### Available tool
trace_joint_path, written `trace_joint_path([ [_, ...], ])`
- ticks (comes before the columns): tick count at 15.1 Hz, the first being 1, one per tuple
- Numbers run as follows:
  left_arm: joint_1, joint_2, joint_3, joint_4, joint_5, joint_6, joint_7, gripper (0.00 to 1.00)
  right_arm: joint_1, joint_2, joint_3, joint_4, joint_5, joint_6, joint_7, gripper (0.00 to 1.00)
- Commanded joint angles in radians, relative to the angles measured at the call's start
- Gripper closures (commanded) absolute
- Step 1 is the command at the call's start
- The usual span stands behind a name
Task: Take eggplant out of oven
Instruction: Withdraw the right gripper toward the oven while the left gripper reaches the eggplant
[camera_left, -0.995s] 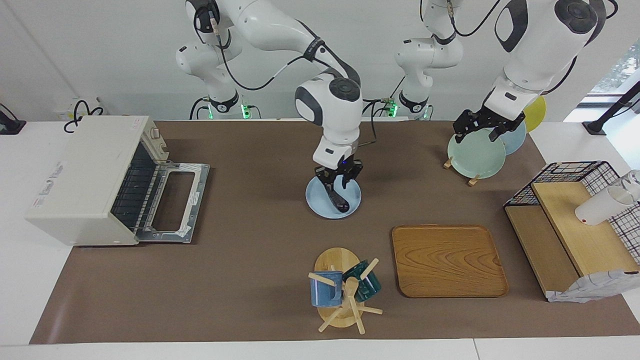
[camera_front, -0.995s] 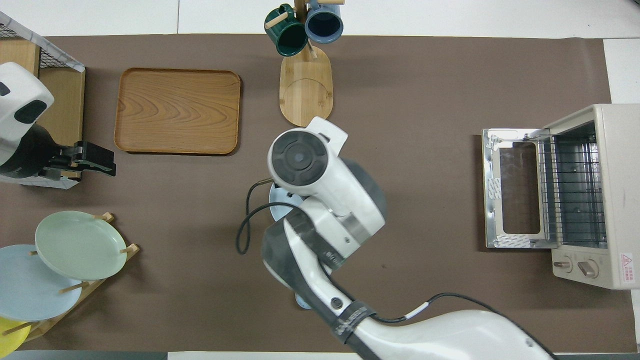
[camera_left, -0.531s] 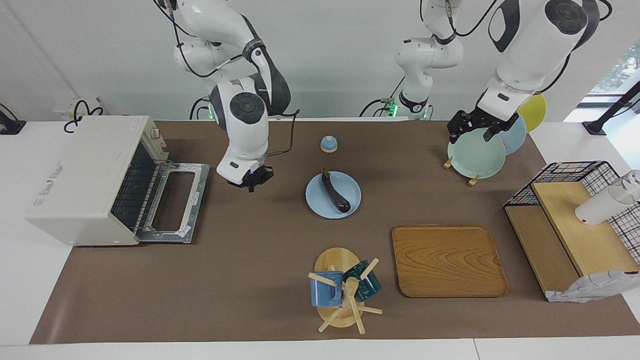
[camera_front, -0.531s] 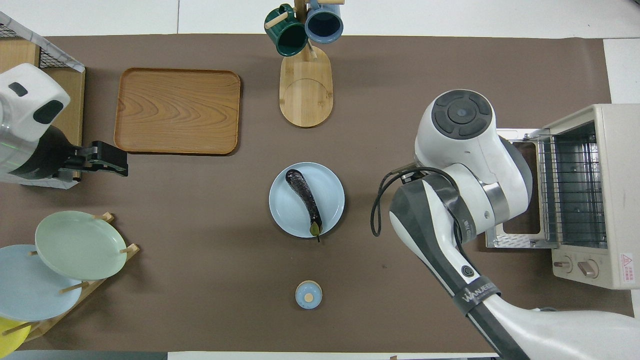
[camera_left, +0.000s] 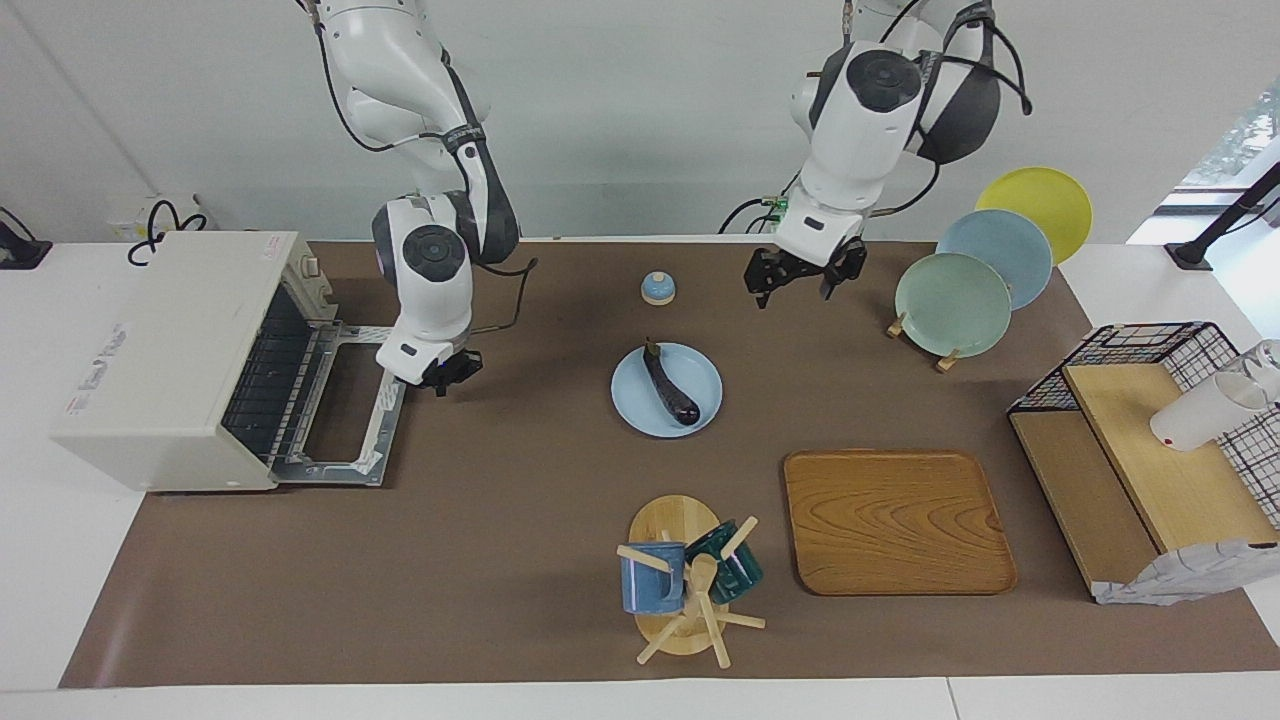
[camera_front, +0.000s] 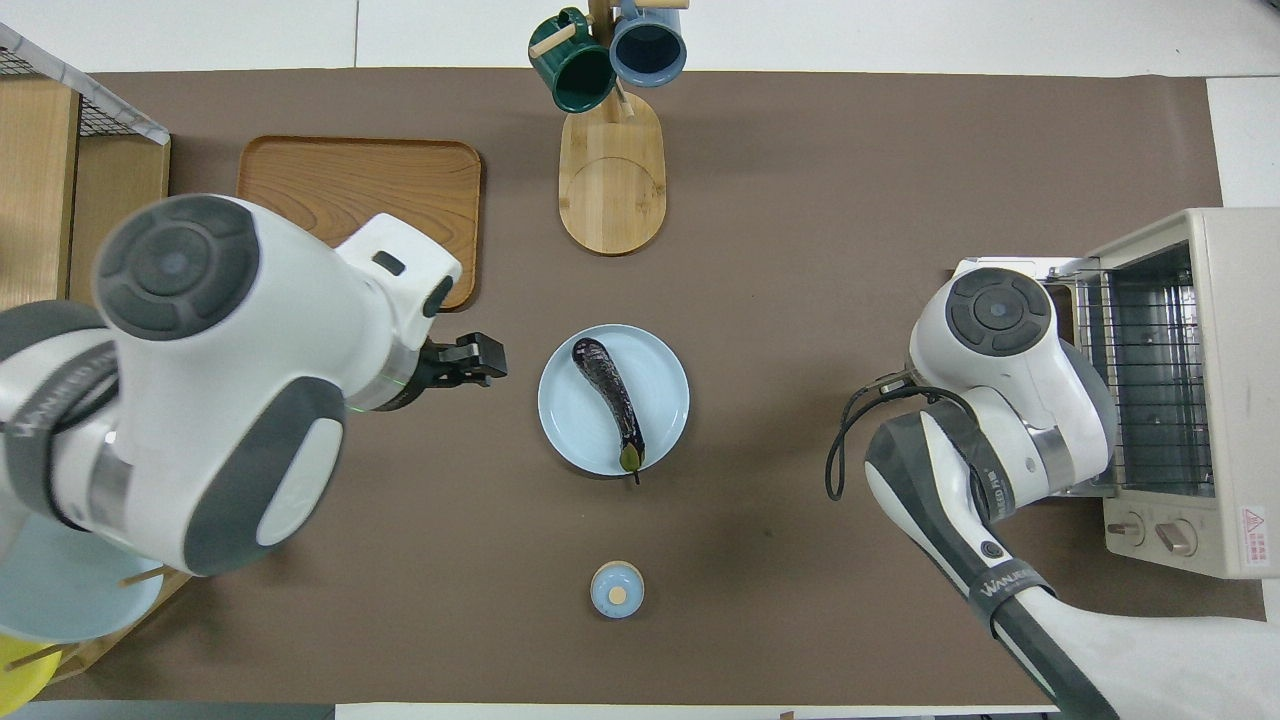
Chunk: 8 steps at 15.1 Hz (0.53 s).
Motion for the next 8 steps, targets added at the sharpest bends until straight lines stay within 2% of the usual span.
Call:
trace_joint_path([
  [1,-0.097,0.069,0.017,-0.071,-0.012,0.17,-0.112,0.0,-0.064,0.0,0.014,-0.031,-0.061,0.064,-0.058,1.0],
  [4,-0.153,0.17,0.017,-0.077,-0.012,0.319,-0.21,0.0,-0.112,0.013,0.014,-0.074,-0.064,0.165,-0.058,1.0],
  [8,-0.228,0.309,0.02,-0.071,-0.012,0.459,-0.306,0.0,-0.116,0.021,0.014,-0.058,-0.116,0.161,-0.085,1.0],
])
